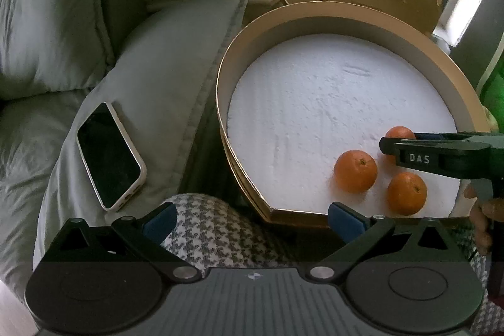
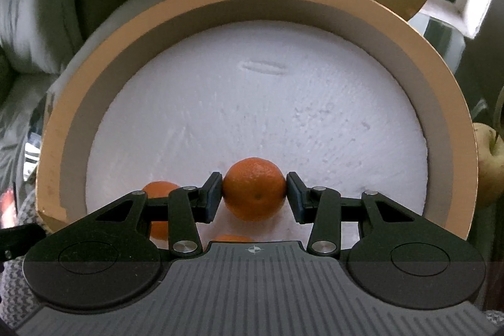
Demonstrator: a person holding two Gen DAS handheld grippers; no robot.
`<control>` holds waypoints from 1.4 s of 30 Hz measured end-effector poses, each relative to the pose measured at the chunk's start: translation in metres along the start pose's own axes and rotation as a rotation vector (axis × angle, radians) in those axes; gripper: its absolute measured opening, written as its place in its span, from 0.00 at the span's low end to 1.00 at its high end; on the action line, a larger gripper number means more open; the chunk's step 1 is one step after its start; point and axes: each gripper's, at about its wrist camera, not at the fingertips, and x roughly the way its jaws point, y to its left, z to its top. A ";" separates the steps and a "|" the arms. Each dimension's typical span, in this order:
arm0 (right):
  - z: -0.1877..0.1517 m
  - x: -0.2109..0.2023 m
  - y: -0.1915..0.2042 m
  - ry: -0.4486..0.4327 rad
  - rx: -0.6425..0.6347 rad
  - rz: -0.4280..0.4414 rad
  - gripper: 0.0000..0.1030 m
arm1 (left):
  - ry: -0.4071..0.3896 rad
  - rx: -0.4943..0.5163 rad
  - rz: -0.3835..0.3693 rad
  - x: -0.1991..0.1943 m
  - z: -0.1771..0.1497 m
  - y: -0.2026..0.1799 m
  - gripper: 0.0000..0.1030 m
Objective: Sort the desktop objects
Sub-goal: 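Carry the third mandarin into the box and open the right gripper, then move the right gripper out of the box toward the apple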
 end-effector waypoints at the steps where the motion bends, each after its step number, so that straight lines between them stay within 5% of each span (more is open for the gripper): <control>1: -0.001 0.000 0.000 0.004 -0.003 0.003 0.48 | -0.001 0.005 0.001 -0.001 0.000 -0.001 0.99; 16: -0.017 -0.078 -0.019 -0.101 0.078 0.038 0.69 | -0.044 0.085 0.008 -0.026 -0.011 -0.025 0.99; 24: -0.048 -0.120 -0.053 -0.149 0.207 0.048 0.69 | -0.074 0.140 0.007 -0.040 -0.017 -0.044 0.99; 42: -0.090 -0.144 -0.094 -0.153 0.354 0.012 0.83 | -0.098 0.293 -0.019 -0.058 -0.018 -0.094 0.99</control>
